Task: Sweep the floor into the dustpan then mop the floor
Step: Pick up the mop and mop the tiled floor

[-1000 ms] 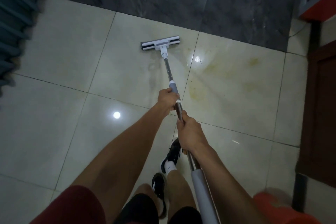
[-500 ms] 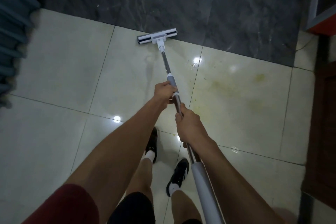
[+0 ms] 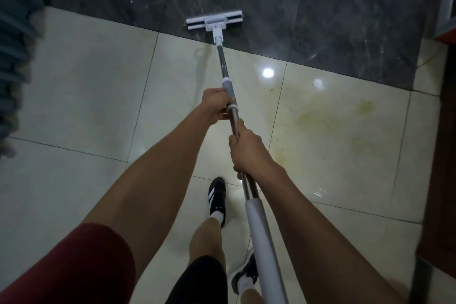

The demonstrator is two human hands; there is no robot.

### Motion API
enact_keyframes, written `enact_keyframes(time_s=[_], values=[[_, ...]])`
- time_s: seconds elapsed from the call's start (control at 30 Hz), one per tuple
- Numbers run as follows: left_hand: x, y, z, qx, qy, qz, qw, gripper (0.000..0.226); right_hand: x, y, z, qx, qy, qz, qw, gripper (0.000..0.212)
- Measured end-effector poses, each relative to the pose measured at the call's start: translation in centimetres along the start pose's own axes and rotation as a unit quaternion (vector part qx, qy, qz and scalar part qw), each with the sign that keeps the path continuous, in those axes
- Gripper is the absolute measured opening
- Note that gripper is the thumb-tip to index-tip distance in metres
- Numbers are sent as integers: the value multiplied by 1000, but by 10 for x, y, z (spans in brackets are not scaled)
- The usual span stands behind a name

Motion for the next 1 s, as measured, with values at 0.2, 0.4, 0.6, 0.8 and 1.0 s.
enact_keyframes(time_s=[0.2, 0.4, 0.6, 0.8, 1.0], values=[[9, 27, -33, 7, -7, -11, 1000, 27, -26, 25, 24, -1, 21, -12, 1000, 56], [13, 79, -124, 26, -3, -13, 1000, 9, -65, 94, 92, 13, 67, -23, 997, 53], [4, 163, -242, 24, 33, -10, 999, 9, -105, 182, 189, 31, 103, -54, 993, 53], [-10, 234, -330, 35, 45, 0, 998, 18, -130, 255, 265, 14, 97, -80, 992, 57], [7, 270, -393, 49, 22, -11, 999, 10, -178, 307, 300, 0, 76, -73, 994, 55]])
Point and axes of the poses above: each hand's wrist, its own y-axis away from the middle knuckle, its own x-axis out of the back of the hand, z = x × y, the point moved 3 cm from there along -y, towards the middle knuckle, and after that the axes turned 8 degrees about y, right-handed, at the moved point
